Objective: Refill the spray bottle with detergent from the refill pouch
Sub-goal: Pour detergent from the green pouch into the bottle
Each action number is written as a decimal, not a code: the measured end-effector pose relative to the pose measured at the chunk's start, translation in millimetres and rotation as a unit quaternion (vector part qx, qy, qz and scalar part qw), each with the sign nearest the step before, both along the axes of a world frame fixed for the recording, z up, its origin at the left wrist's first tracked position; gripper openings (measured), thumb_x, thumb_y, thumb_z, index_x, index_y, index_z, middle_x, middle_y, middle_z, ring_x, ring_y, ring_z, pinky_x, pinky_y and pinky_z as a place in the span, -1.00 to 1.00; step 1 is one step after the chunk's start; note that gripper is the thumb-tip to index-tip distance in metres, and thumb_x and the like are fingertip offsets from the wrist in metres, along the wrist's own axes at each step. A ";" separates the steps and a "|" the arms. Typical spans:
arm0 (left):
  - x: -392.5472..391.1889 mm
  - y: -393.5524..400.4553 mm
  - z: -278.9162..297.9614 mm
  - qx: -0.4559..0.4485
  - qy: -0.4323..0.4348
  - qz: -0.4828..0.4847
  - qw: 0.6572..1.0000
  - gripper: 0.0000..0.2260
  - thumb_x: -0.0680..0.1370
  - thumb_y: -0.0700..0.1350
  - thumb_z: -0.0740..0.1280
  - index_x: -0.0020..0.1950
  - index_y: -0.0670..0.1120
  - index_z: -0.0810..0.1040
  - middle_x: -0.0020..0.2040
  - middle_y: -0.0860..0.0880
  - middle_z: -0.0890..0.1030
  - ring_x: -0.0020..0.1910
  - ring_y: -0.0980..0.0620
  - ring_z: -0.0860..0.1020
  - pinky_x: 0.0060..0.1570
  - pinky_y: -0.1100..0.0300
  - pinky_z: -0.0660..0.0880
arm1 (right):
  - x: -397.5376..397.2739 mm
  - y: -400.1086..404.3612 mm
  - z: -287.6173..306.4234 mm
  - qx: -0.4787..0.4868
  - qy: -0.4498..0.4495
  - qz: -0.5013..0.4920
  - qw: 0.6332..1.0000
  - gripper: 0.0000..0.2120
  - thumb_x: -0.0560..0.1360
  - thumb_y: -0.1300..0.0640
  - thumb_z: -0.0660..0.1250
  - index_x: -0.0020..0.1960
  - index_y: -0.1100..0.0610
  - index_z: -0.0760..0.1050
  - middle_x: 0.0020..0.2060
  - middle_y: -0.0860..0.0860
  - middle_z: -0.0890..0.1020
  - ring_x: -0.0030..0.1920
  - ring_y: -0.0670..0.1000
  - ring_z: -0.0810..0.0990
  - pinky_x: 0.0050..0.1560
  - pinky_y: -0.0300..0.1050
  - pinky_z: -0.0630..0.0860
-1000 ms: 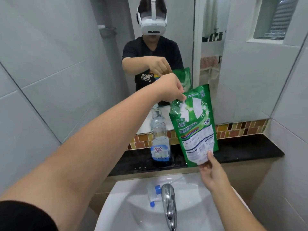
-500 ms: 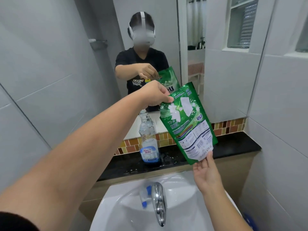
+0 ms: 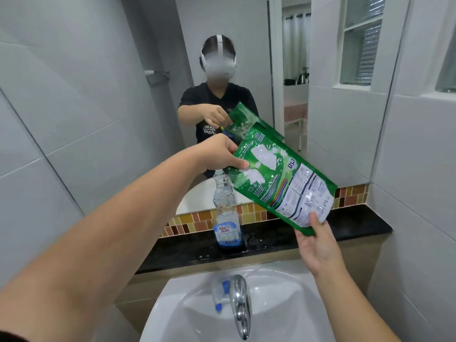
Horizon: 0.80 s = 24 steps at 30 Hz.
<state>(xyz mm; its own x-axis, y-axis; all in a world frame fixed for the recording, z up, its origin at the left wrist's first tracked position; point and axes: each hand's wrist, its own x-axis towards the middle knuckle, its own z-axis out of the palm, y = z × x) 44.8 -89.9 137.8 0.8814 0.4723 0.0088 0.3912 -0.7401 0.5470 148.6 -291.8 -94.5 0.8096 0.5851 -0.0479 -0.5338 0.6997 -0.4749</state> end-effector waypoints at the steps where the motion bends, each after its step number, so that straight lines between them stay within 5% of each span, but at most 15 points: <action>1: -2.1 0.8 0.6 0.005 0.005 0.005 1.000 -0.74 0.37 0.10 0.56 -0.18 -0.09 0.72 -0.38 -0.01 0.64 -0.36 0.11 0.47 -0.30 0.29 0.37 | 3.5 -1.3 3.5 -0.011 -0.004 -0.003 1.000 -0.64 0.45 0.16 0.38 0.24 0.04 0.54 0.17 0.06 0.67 0.15 0.03 0.65 0.01 -0.12 0.64; 4: -4.9 1.7 0.1 -0.005 -0.001 0.004 1.000 -0.88 0.41 0.03 0.54 -0.24 0.01 0.70 -0.49 0.17 0.60 -0.53 0.26 0.45 -0.51 0.43 0.32 | 10.1 -3.1 12.6 -0.031 -0.008 -0.021 0.999 -0.66 0.43 0.17 0.40 0.21 0.07 0.56 0.12 0.06 0.69 0.11 0.02 0.67 -0.04 -0.14 0.64; 9: -3.9 5.0 -3.0 -0.032 -0.043 0.009 0.999 -0.86 0.43 -0.03 0.53 -0.12 -0.09 0.73 -0.13 -0.07 0.73 -0.14 0.01 0.59 -0.08 0.08 0.52 | 21.3 2.1 38.1 -0.041 0.008 -0.068 0.997 -0.78 0.51 0.24 0.38 0.14 0.11 0.56 0.05 0.05 0.71 0.06 -0.01 0.69 -0.11 -0.15 0.65; 14: 0.0 26.7 -14.4 -0.050 -0.083 0.059 0.994 -0.62 0.44 0.02 0.52 0.05 -0.26 0.65 0.02 -0.26 0.68 -0.13 -0.06 0.52 -0.04 -0.03 0.52 | 37.8 11.7 70.7 -0.057 -0.030 -0.079 0.995 -0.84 0.53 0.25 0.37 0.10 0.12 0.56 -0.02 0.02 0.72 -0.01 -0.03 0.71 -0.20 -0.18 0.64; 16: -0.3 36.5 -21.0 -0.057 -0.097 0.066 0.991 -0.64 0.45 0.03 0.51 0.04 -0.24 0.65 -0.03 -0.19 0.70 -0.12 -0.10 0.56 -0.02 -0.05 0.53 | 43.2 17.7 80.5 -0.067 -0.056 -0.074 0.993 -0.85 0.53 0.26 0.37 0.09 0.12 0.56 -0.03 0.02 0.72 -0.03 -0.04 0.71 -0.20 -0.17 0.64; 21: -4.1 61.7 -48.5 -0.079 -0.157 0.072 0.982 -0.68 0.49 0.05 0.47 0.04 -0.20 0.67 -0.05 -0.19 0.69 -0.15 -0.09 0.53 -0.02 -0.08 0.52 | 55.0 38.1 93.7 -0.124 -0.115 -0.062 0.984 -0.79 0.51 0.29 0.38 0.11 0.09 0.52 0.08 0.04 0.67 0.06 -0.03 0.67 0.19 -0.03 0.54; 24: -4.3 78.6 -71.3 -0.133 -0.202 0.069 0.968 -0.80 0.49 0.00 0.48 -0.03 -0.13 0.70 -0.02 -0.18 0.71 -0.03 -0.24 0.64 0.19 -0.22 0.51 | 61.2 51.2 101.0 -0.140 -0.134 -0.055 0.979 -0.77 0.52 0.33 0.36 0.11 0.09 0.50 0.12 0.08 0.65 0.07 0.00 0.67 0.12 -0.06 0.59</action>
<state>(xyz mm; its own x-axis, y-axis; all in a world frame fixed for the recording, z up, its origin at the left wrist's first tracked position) 40.5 -11.3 66.5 0.7598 0.6186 0.2001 0.1916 -0.5071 0.8403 209.8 -240.6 6.4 0.8724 0.4879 0.0287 -0.2923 0.5680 -0.7693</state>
